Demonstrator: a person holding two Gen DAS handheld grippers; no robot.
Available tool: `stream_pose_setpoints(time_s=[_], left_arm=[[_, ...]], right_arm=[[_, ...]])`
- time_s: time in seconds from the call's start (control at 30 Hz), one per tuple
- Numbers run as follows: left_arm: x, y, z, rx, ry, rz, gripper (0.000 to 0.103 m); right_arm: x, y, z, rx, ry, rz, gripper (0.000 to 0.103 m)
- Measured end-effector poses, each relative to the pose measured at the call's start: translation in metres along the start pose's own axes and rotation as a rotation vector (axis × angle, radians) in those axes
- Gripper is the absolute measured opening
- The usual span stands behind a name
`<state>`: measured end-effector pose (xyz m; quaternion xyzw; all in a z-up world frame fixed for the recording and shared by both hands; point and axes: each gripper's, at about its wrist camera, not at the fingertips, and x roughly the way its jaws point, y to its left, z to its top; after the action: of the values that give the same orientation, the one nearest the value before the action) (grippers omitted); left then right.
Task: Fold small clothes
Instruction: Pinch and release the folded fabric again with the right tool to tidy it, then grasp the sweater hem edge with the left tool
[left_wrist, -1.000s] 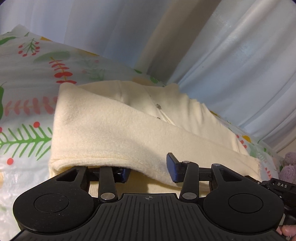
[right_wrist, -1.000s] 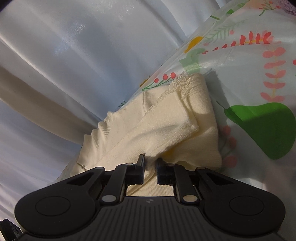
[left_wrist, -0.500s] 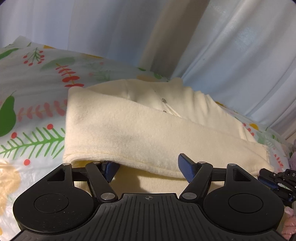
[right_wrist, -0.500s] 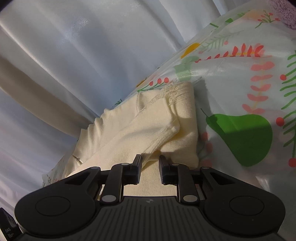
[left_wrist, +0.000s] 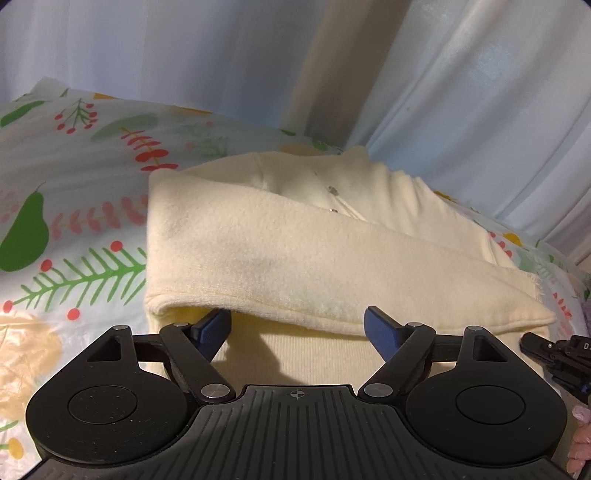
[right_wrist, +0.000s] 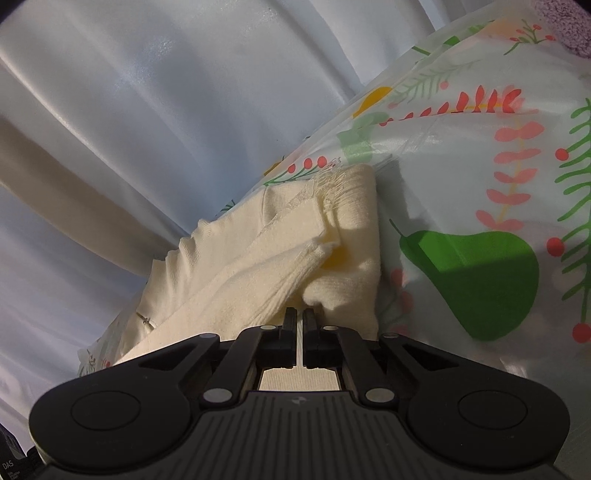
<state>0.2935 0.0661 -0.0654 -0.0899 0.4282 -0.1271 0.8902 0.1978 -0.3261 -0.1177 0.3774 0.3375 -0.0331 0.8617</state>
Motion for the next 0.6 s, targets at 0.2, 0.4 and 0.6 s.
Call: stream_pose_setpoints(time_s=[0.2,0.4,0.6], left_arm=[[-0.049,0.005,-0.041,0.111,0.077,-0.010,0.089],[-0.112,0.031,-0.104,0.131,0.154,0.093,0.091],[-0.153,0.053,-0.150,0.057,0.253,0.105,0.091]], right_arm=[[-0.044,0.017,-0.049,-0.259,0.234,0.135,0.012],[-0.135,-0.011,-0.099,-0.316,0.320,0.075,0.023],[-0.201,-0.032,-0.125,-0.277,0.323,0.021,0.040]])
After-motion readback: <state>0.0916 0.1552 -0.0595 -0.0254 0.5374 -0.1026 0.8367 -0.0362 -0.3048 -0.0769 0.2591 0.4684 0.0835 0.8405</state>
